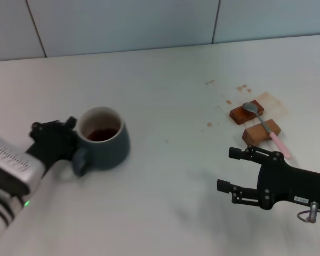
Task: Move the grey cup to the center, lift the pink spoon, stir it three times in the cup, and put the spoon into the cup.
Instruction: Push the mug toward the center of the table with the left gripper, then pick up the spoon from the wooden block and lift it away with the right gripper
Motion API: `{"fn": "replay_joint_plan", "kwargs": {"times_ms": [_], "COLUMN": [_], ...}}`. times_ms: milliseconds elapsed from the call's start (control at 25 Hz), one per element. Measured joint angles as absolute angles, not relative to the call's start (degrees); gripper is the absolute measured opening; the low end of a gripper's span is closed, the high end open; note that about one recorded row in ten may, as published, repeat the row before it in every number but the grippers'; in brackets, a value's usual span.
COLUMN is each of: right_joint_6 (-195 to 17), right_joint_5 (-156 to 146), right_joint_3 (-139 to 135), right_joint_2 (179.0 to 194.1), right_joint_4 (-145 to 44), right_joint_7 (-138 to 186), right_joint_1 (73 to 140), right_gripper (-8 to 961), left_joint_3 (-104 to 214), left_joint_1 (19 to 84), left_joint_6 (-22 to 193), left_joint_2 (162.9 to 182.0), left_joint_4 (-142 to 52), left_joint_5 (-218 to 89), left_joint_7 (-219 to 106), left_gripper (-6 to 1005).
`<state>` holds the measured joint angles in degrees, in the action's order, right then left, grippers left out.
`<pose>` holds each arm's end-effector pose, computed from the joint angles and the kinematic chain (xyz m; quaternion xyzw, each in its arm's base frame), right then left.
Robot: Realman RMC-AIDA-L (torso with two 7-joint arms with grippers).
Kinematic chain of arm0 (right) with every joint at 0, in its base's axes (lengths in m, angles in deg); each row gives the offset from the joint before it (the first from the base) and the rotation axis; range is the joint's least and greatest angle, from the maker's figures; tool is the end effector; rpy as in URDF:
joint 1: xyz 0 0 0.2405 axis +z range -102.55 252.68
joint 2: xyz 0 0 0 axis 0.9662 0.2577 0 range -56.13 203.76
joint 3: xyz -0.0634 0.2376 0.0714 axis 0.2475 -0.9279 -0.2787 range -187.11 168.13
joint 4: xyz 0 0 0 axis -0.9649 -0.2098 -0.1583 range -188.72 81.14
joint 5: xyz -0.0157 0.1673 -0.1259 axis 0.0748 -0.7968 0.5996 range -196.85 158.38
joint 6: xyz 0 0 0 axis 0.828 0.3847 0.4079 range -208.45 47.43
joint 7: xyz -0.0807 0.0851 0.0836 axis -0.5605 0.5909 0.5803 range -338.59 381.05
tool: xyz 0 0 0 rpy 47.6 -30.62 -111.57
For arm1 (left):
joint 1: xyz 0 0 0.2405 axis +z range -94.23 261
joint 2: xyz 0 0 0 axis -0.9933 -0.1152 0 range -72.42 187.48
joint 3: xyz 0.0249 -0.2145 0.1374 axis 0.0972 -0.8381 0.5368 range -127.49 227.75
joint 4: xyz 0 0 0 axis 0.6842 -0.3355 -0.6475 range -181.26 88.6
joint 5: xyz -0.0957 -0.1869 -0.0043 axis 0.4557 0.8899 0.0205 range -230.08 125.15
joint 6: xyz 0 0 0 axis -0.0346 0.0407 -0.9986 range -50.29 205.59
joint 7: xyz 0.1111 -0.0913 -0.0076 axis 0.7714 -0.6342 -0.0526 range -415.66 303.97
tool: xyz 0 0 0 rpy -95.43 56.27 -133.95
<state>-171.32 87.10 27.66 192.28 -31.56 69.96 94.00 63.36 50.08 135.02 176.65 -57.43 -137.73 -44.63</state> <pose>0.3191 0.2522 -0.0251 -0.9187 0.1610 0.2950 0.2074 -0.3062 0.3295 -0.0853 -0.8508 -0.0846 -0.1322 0.5015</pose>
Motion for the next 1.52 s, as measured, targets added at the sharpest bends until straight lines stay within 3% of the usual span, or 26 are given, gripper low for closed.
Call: {"fn": "replay_joint_plan", "kwargs": {"times_ms": [320, 600, 920, 1280, 1520], "right_joint_6": [-171.84, -171.89, -171.99, -172.07, -172.11], "right_joint_5": [87.10, 87.10, 87.11, 87.11, 87.11], "right_joint_3": [27.15, 27.16, 23.08, 22.61, 22.59], "right_joint_2": [192.23, 192.13, 192.21, 192.24, 192.21], "right_joint_4": [-31.55, -31.41, -31.52, -31.55, -31.55], "right_joint_7": [69.92, 69.92, 69.91, 69.92, 70.23], "right_joint_1": [94.26, 94.36, 94.69, 95.22, 95.21], "right_gripper": [817, 816, 817, 816, 817], "left_joint_3": [53.69, 48.47, 46.28, 47.15, 59.07], "left_joint_1": [43.32, 41.34, 43.89, 49.91, 53.95], "left_joint_6": [127.08, 122.91, 126.52, 147.35, 162.61], "left_joint_2": [176.71, 176.71, 175.68, 175.37, 171.50], "left_joint_4": [-67.65, -71.41, -69.44, -40.64, -29.35], "left_joint_5": [-137.90, -138.50, -140.51, -166.02, -169.84], "left_joint_7": [-38.52, -34.26, -38.27, -78.52, -95.34], "left_gripper": [-2, -2, -1, -1, -1]}}
